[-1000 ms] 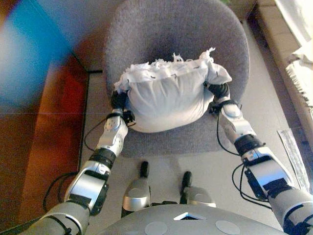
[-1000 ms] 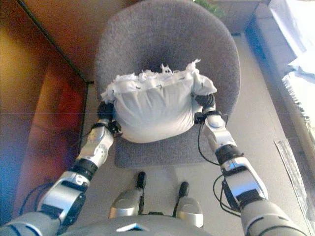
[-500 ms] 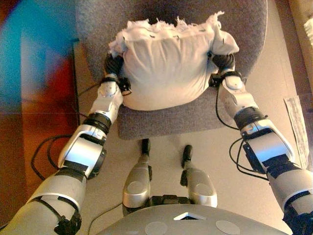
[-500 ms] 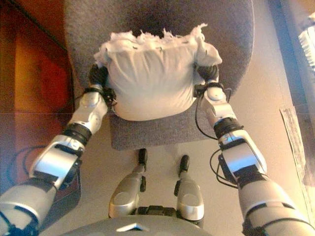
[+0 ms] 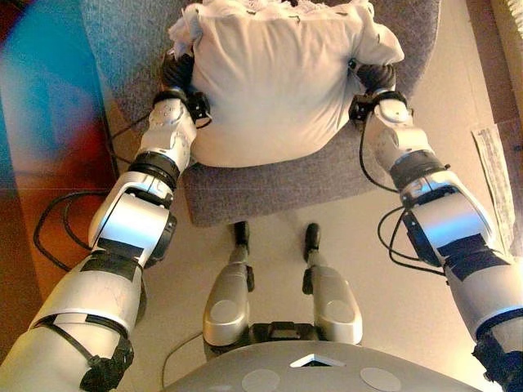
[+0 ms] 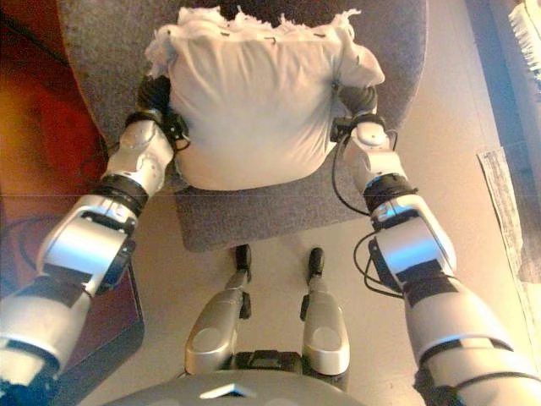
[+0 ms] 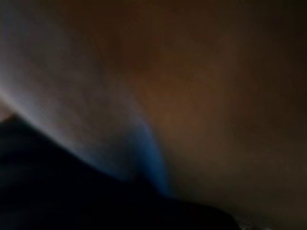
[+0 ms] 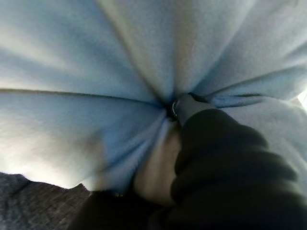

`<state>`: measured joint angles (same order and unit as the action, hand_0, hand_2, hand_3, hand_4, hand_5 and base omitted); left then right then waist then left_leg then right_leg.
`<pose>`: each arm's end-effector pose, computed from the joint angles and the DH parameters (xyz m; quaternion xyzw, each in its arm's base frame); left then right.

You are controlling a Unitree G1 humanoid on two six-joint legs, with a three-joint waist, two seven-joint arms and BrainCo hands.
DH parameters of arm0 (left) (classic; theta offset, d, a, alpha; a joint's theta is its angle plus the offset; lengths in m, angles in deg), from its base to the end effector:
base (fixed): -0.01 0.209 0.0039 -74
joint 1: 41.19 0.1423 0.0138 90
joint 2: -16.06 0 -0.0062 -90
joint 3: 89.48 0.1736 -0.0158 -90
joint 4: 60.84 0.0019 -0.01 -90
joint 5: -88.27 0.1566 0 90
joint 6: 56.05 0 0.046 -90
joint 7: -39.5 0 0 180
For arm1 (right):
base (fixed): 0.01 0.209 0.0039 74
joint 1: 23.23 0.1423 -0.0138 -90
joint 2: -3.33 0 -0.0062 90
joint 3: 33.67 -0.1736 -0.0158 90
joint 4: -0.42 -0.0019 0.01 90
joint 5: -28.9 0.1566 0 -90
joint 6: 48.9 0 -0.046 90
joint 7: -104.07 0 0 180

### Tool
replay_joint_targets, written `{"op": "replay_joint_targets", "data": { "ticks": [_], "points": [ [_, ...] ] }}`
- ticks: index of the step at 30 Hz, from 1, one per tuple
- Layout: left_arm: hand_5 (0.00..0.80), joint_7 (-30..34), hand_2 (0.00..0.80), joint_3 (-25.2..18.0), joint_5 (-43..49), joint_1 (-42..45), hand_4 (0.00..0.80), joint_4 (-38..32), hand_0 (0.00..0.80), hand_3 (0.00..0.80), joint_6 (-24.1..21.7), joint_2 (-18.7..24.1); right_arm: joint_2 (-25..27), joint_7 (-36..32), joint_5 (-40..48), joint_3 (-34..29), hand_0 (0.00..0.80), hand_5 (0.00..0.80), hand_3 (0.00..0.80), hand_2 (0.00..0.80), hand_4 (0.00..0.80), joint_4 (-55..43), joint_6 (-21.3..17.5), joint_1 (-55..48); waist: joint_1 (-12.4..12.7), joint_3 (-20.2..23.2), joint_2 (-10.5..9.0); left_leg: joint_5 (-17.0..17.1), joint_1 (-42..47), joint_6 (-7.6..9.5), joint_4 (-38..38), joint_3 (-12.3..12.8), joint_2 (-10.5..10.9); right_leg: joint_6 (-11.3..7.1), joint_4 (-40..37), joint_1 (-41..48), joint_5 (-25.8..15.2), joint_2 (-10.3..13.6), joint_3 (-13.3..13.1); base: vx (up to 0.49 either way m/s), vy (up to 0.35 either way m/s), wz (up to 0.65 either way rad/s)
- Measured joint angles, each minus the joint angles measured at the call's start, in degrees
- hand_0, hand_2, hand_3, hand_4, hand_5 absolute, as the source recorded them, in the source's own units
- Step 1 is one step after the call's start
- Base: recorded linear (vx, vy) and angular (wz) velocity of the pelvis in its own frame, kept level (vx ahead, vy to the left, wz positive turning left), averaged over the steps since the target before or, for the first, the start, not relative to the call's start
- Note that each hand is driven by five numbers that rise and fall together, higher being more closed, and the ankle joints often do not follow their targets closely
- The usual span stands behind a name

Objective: Pick up the cushion and take it to the sofa

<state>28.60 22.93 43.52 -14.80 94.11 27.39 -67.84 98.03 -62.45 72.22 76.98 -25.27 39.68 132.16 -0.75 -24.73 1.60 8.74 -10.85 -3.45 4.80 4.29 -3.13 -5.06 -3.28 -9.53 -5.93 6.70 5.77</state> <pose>0.3792 0.1728 0.1702 -0.0546 -0.0144 0.0767 0.9955 0.3822 -0.1616 0.1783 0.0573 0.0124 -0.0826 0.9949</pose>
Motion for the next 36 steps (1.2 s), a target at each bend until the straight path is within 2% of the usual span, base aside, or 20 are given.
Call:
{"op": "replay_joint_targets", "data": {
  "ticks": [1, 2, 7, 12, 19, 22, 25, 29, 33, 36],
  "points": [
    [0.000, 0.0, 0.000, 0.1, 0.0, -0.3, 0.000, 0.0, 0.000, 0.000, 0.3, 0.3, 0.1, 0.1, 0.4, 0.0, 0.056, 0.056, 0.056, 0.056, 0.056, 0.5, 0.7, 0.6, 0.0, 0.0, 0.01, 0.0, -0.1, 0.00, 0.0, 0.1, 0.1, 0.00, 0.0, -0.1, 0.0, 0.0, 0.0, 0.018, 0.030, -0.04],
    [0.000, -0.1, 0.000, 0.1, -0.1, -0.6, 0.000, 0.1, 0.000, 0.000, 0.7, 0.7, 0.3, 0.1, 1.0, 0.0, 0.000, 0.000, 0.000, 0.000, 0.000, 1.2, 1.1, 1.2, 0.0, 0.0, 0.03, 0.0, -0.2, 0.00, 0.0, 0.1, 0.1, 0.00, 0.0, -0.3, 0.0, 0.1, 0.0, 0.000, 0.000, 0.00],
    [0.000, -1.8, 0.000, -0.3, -3.9, -0.8, 0.000, 1.8, 0.000, 0.000, 1.3, 3.0, 3.7, -0.4, 2.4, -0.3, 0.000, 0.000, 0.000, 0.000, 0.000, 3.3, 1.8, 2.4, 0.0, -0.2, 0.38, 0.0, -0.7, 0.01, -0.1, 0.1, 0.3, -0.06, 0.0, -0.6, 0.0, 0.4, 0.3, 0.000, 0.000, 0.00],
    [0.000, -4.6, 0.000, -3.7, -3.8, 4.4, 0.000, 1.4, 0.000, 0.000, 1.4, 8.5, 11.7, 1.7, 3.8, -4.5, 0.000, 0.000, 0.000, 0.000, 0.000, 3.3, 0.5, 2.0, 0.2, -1.2, 1.98, 0.2, -1.1, 0.21, -0.1, -0.2, 0.6, -0.23, 0.0, -0.8, -0.1, 0.7, 1.3, -0.004, -0.001, 0.03],
    [0.000, -3.7, 0.000, -8.7, -3.8, 12.4, 0.000, -6.0, 0.000, 0.000, 1.1, 10.1, 22.0, 3.4, 5.5, -13.2, 0.000, 0.000, 0.000, 0.000, 0.000, -1.7, -3.8, -5.6, -0.1, -1.3, 2.20, 0.2, -0.4, 0.21, -0.5, -0.3, 0.6, -0.19, 0.0, 0.2, -0.1, 0.5, 2.0, 0.026, 0.008, 0.00],
    [0.000, -5.5, 0.000, -9.8, -3.3, 18.1, 0.000, -12.4, 0.000, 0.000, 0.9, 11.6, 24.8, 3.7, 5.3, -15.4, 0.000, 0.000, 0.000, 0.000, 0.000, -9.6, -4.0, -12.3, -0.1, -1.3, 2.20, 0.2, 0.1, 0.21, -0.5, -0.7, 0.5, -0.14, 0.0, 1.0, -0.1, 0.4, 2.9, 0.005, -0.042, 0.07],
    [0.000, -9.2, 0.000, -13.1, -3.1, 22.8, 0.000, -15.1, 0.000, 0.000, 0.1, 11.9, 24.8, 4.5, 4.8, -18.5, 0.000, 0.000, 0.000, 0.000, 0.000, -15.9, -4.6, -18.1, 0.1, -1.2, 2.19, 0.2, 0.3, 0.21, -0.8, -1.5, 0.5, -0.11, 0.0, 1.9, 0.0, 0.4, 4.1, 0.020, -0.050, 0.18],
    [0.000, -10.2, 0.000, -16.3, -0.8, 31.7, 0.000, -16.7, 0.000, 0.000, -0.6, 11.8, 23.6, 4.6, 2.1, -21.5, 0.000, 0.000, 0.000, 0.000, 0.000, -21.2, -5.0, -25.2, 0.5, -1.2, 2.15, 0.2, 1.2, 0.29, -0.7, -1.8, 0.5, -0.13, -0.4, 3.5, 0.0, 0.6, 4.9, 0.038, -0.060, 0.14],
    [0.000, -8.6, 0.000, -18.2, 3.6, 44.6, 0.000, -23.4, 0.000, 0.000, -1.7, 9.4, 17.8, 3.3, -2.3, -27.6, 0.000, 0.000, 0.000, 0.000, 0.000, -30.8, -5.0, -39.9, 1.8, -0.7, 1.40, -0.1, 4.7, 0.20, 0.1, -2.8, 0.7, -0.29, -1.8, 8.0, 0.5, 0.6, 6.0, 0.089, -0.072, 0.19],
    [0.000, -5.8, 0.000, -19.4, 7.5, 55.3, 0.000, -25.7, 0.000, 0.000, -1.8, 5.6, 10.1, 3.0, -5.7, -29.6, 0.000, 0.000, 0.000, 0.000, 0.000, -33.0, -4.8, -50.5, 1.8, 1.4, -0.11, -0.9, 6.8, 0.13, 0.2, -2.8, 0.7, -0.42, -1.8, 10.5, 1.5, 0.6, 6.1, 0.140, -0.055, 0.09]
  ]
}}
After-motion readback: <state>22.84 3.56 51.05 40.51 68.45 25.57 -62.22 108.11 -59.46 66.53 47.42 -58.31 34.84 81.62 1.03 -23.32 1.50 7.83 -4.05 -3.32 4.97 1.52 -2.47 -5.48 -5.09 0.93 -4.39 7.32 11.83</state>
